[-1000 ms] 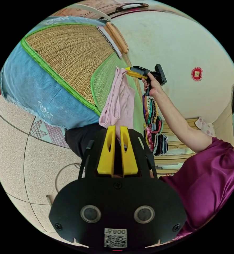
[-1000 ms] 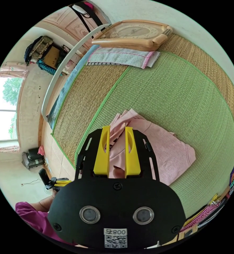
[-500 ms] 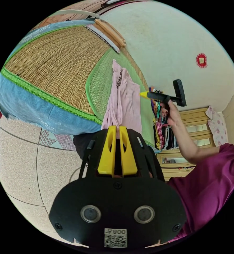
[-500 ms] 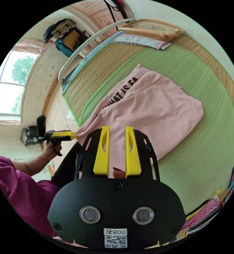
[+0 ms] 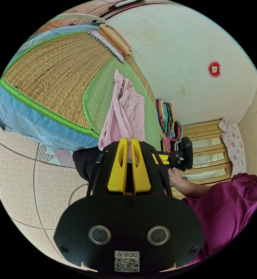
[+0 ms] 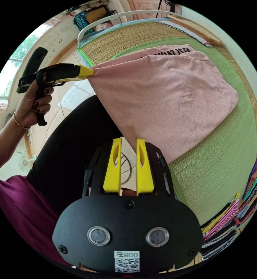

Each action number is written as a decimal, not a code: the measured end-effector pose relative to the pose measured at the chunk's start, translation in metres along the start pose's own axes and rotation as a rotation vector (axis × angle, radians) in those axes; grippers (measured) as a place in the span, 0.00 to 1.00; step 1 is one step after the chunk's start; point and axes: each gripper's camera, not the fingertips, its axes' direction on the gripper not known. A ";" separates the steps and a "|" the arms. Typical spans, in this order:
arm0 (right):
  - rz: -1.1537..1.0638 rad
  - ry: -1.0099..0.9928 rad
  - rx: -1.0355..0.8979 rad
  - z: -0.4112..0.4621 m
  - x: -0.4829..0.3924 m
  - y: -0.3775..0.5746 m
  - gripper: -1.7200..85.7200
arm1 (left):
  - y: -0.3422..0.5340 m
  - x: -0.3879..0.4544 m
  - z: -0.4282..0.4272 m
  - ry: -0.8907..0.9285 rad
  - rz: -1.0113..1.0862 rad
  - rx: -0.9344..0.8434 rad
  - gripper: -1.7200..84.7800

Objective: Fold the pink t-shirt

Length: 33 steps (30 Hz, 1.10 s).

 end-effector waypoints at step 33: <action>0.529 -0.582 0.185 0.114 0.173 0.207 0.14 | -0.026 -0.057 0.028 0.013 -0.014 -0.124 0.16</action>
